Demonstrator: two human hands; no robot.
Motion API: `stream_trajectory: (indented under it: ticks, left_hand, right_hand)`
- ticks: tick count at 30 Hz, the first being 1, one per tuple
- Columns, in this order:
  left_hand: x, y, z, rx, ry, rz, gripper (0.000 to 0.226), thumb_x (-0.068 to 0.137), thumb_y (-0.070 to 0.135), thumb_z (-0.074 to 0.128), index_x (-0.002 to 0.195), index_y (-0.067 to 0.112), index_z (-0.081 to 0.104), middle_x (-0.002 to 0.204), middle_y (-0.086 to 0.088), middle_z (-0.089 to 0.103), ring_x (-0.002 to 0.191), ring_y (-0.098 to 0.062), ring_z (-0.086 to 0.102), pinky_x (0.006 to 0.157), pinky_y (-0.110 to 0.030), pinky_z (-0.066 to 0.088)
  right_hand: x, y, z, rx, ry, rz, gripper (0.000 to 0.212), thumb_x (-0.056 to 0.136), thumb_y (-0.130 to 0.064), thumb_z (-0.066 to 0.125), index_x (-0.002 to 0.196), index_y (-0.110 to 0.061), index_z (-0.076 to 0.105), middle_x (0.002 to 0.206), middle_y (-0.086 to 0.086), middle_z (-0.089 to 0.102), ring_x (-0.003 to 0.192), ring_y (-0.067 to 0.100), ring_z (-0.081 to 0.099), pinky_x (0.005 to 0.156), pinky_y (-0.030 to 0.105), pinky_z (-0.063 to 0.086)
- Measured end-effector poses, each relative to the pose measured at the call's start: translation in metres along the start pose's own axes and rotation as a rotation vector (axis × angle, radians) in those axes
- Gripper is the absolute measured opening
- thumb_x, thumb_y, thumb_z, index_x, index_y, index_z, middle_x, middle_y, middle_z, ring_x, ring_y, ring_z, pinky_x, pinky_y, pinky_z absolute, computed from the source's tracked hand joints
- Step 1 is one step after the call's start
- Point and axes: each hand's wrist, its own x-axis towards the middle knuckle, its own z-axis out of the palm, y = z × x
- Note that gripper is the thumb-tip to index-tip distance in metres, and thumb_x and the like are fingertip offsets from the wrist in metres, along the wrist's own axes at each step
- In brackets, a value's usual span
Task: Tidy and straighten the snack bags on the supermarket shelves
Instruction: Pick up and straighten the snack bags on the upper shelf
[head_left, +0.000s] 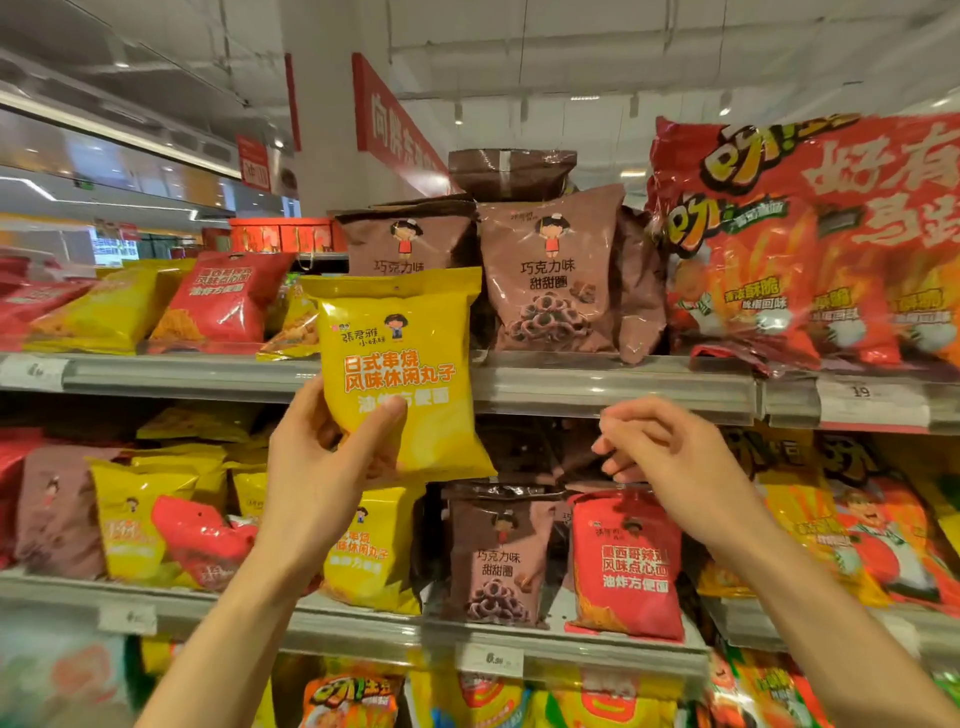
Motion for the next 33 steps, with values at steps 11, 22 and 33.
stream_trajectory:
  ticks: [11,22,33]
  left_hand:
    - [-0.017,-0.022,-0.062,0.005,0.002,-0.075,0.039,0.082,0.034,0.077,0.119,0.027,0.066,0.110,0.004,0.077,0.103,-0.017,0.073,0.073,-0.040,0.061]
    - [0.036,-0.036,-0.215,-0.052,-0.090,-0.077,0.038,0.078,0.031,0.076,0.114,0.023,0.067,0.105,0.007,0.078,0.099,-0.013,0.074,0.079,-0.039,0.061]
    - [0.098,-0.045,-0.315,-0.052,-0.092,-0.097,0.027,0.087,0.025,0.075,0.112,0.025,0.067,0.100,0.000,0.076,0.071,-0.025,0.072,0.055,-0.035,0.061]
  right_hand:
    - [-0.025,0.015,0.068,-0.054,-0.117,0.042,0.012,0.096,-0.023,0.066,0.108,-0.023,0.069,0.089,0.004,0.077,0.082,0.018,0.074,0.081,0.035,0.059]
    - [-0.052,-0.030,0.215,0.074,0.019,0.059,0.010,0.097,-0.008,0.064,0.103,-0.012,0.070,0.083,0.009,0.077,0.073,0.015,0.071,0.067,0.018,0.056]
    - [-0.043,-0.078,0.323,-0.015,0.021,-0.011,0.010,0.097,-0.019,0.066,0.105,-0.020,0.072,0.089,0.004,0.077,0.083,0.016,0.072,0.077,0.025,0.056]
